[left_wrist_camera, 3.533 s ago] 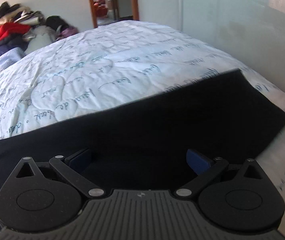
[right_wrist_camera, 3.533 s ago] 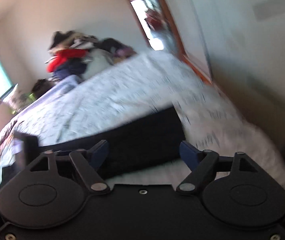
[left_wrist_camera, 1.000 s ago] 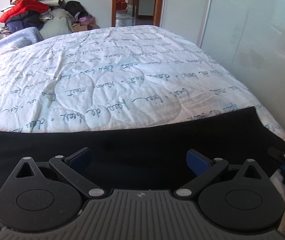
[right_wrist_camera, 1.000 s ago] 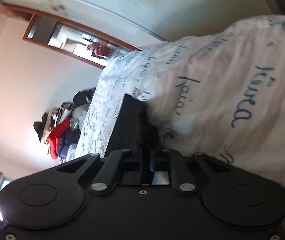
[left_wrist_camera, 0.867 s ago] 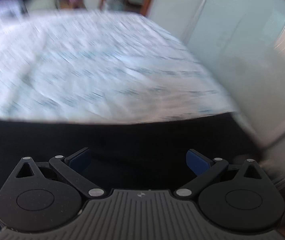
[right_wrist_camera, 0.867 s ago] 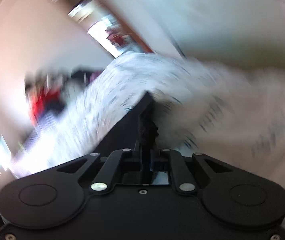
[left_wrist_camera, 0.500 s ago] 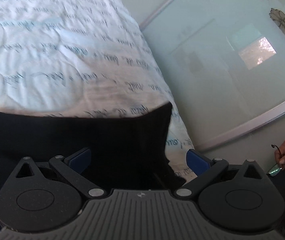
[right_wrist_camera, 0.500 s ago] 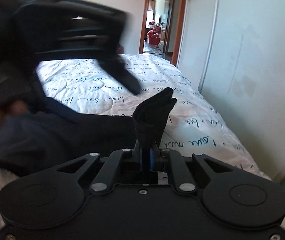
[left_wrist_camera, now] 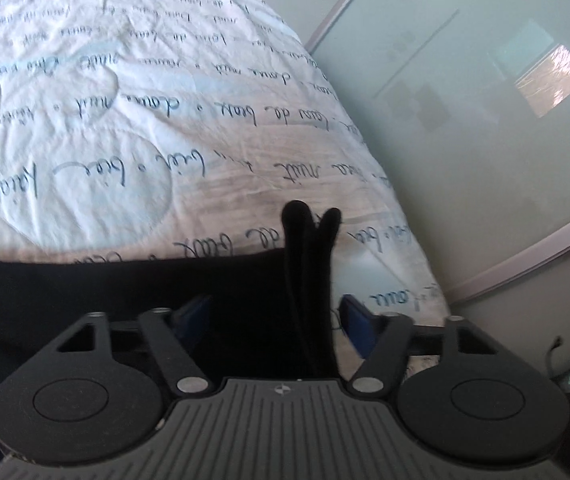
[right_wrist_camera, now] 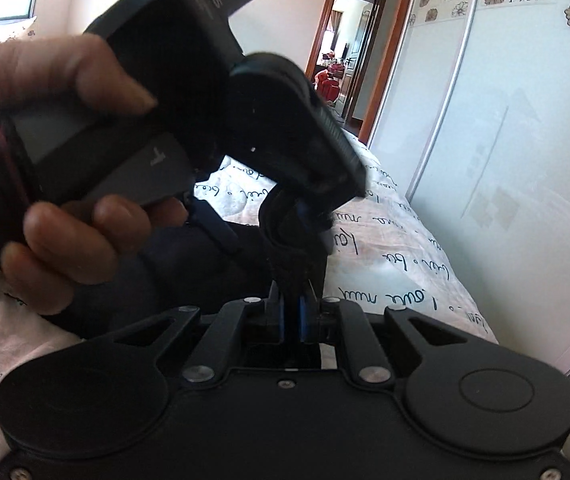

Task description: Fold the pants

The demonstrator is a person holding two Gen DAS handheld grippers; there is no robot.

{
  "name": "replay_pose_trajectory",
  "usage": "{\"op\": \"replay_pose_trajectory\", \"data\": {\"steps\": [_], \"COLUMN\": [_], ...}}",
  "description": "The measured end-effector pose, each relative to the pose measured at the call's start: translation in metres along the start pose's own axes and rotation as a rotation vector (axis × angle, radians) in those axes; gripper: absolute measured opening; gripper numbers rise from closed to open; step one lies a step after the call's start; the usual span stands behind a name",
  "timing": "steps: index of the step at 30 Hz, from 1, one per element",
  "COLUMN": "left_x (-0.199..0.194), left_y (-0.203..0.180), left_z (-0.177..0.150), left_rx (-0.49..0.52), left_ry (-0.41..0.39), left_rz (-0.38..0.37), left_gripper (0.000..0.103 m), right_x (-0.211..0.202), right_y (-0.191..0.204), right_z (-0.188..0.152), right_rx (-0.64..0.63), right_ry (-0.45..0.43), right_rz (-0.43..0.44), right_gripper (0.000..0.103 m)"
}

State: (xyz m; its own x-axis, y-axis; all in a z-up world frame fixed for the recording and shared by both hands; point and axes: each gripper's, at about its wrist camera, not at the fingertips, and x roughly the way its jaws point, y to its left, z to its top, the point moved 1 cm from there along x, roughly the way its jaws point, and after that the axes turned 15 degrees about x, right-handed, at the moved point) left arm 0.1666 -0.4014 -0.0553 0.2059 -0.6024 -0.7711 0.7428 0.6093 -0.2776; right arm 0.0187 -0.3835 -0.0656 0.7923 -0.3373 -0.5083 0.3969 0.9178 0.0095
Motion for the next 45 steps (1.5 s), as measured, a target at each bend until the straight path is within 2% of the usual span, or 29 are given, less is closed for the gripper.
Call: {"op": "replay_pose_trajectory", "data": {"steps": [5,9,14,23,31,35,40,45], "left_x": [0.001,-0.001,0.001,0.0,0.0,-0.003,-0.024,-0.068], "left_y": [-0.01,-0.018,-0.026,-0.029,-0.028,-0.028,-0.023,-0.009], "left_z": [-0.001,-0.004,-0.004,-0.008,-0.009,-0.009,-0.015,-0.021], "left_rx": [0.078,0.132,0.179,0.198,0.198,0.205,0.209,0.2], "left_ry": [-0.036,-0.055,-0.069,-0.069,-0.068,-0.079,-0.131,-0.215], "left_rz": [0.067,0.098,0.128,0.138,0.133,0.123,0.127,0.159], "left_gripper": [0.043,0.034,0.031,0.028,0.024,0.019,0.018,0.018], "right_x": [0.005,0.005,0.005,-0.001,0.005,0.008,-0.008,-0.029], "right_y": [-0.001,0.001,0.004,0.003,0.0,-0.001,0.014,0.038], "right_z": [-0.002,-0.003,-0.004,-0.005,-0.005,-0.005,0.0,0.015], "right_rx": [-0.002,-0.008,-0.018,-0.01,-0.006,0.004,-0.058,-0.088], "right_ry": [0.007,0.006,0.0,-0.002,0.023,0.021,-0.02,-0.077], "right_rz": [0.0,0.0,-0.012,-0.028,-0.03,-0.022,-0.022,0.033], "right_gripper": [0.008,0.008,0.008,0.008,0.01,0.01,0.006,0.006]}}
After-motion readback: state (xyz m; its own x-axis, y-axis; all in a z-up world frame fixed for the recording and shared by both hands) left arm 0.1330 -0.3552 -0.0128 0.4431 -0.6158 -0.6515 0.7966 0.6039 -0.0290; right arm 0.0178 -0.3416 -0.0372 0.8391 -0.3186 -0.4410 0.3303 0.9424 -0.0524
